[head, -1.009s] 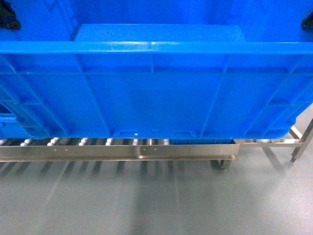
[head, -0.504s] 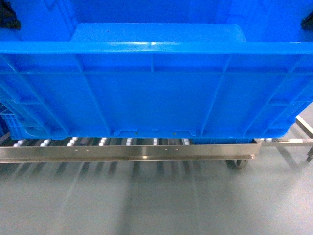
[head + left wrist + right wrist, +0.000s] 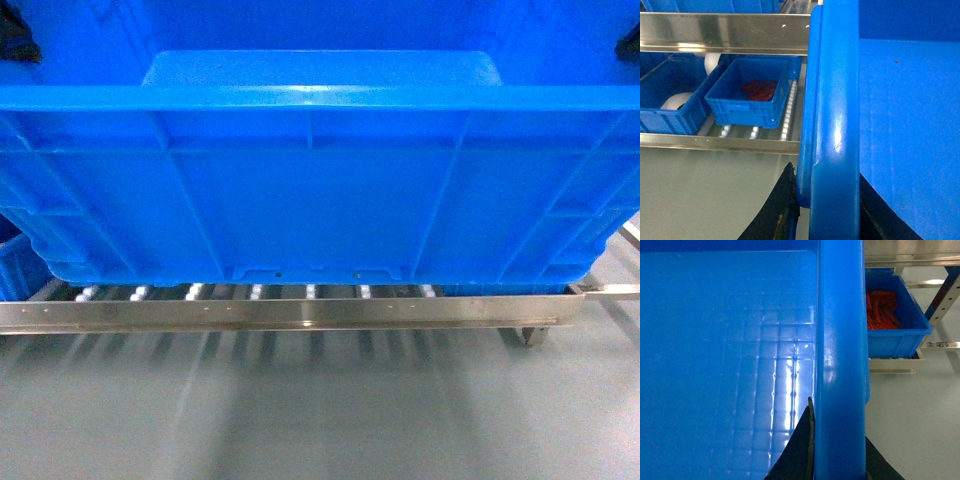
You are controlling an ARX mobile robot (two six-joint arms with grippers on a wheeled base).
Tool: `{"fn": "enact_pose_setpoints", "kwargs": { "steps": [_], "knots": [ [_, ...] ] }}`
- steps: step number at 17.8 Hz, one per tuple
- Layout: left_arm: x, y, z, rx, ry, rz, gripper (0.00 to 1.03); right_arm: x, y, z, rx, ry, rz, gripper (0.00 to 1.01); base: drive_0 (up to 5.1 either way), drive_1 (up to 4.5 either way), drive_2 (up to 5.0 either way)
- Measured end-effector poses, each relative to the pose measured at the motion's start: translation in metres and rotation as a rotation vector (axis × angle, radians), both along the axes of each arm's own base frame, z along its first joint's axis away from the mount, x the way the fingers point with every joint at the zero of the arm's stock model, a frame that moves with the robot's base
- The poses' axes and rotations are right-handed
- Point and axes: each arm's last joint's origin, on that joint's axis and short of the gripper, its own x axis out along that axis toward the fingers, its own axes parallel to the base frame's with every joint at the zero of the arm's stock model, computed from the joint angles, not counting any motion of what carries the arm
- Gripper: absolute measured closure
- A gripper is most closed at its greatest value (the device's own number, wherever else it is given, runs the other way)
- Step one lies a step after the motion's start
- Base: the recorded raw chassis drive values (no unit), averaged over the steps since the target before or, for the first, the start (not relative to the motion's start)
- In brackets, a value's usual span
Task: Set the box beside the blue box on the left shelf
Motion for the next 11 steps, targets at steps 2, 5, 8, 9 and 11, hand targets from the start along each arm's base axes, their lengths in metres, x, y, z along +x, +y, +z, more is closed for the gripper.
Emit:
{"fn": "enact_pose_setpoints", "kwargs": {
  "steps": [2,5,8,9,11],
  "knots": [
    [0.0002,-0.0001,0.0006,-0.001,-0.006,-0.001,0.84,0.0001,0.0,0.0003,0.002,-0.003,0.0,0.93,-5.1,2.32,2.3],
    [0.0001,0.001,0.0002,0.0,-0.001,0.003,0.84,0.0,0.0006,0.0003,0.002,-0.004,0.001,0.94,-1.7,0.78,0.8],
    [0.0002,0.0016,0.0002,0.0,-0.001,0.005,0.84,-0.0003,0.002,0.0001,0.003,-0.002,0.005,0.94,-0.1,-0.11,-0.1],
    [0.0002,0.0016,0.0002,0.0,-0.001,0.005,0.84,-0.0003,0.0019,0.0002,0.002,-0.002,0.005,0.94,0.0,0.0,0.0],
    [0.0003,0.0014,0.0005,-0.001,-0.004,0.004,0.84,-0.0003,0.0017,0.0002,0.002,-0.002,0.004,0.94,0.0,0.0,0.0]
  ]
}}
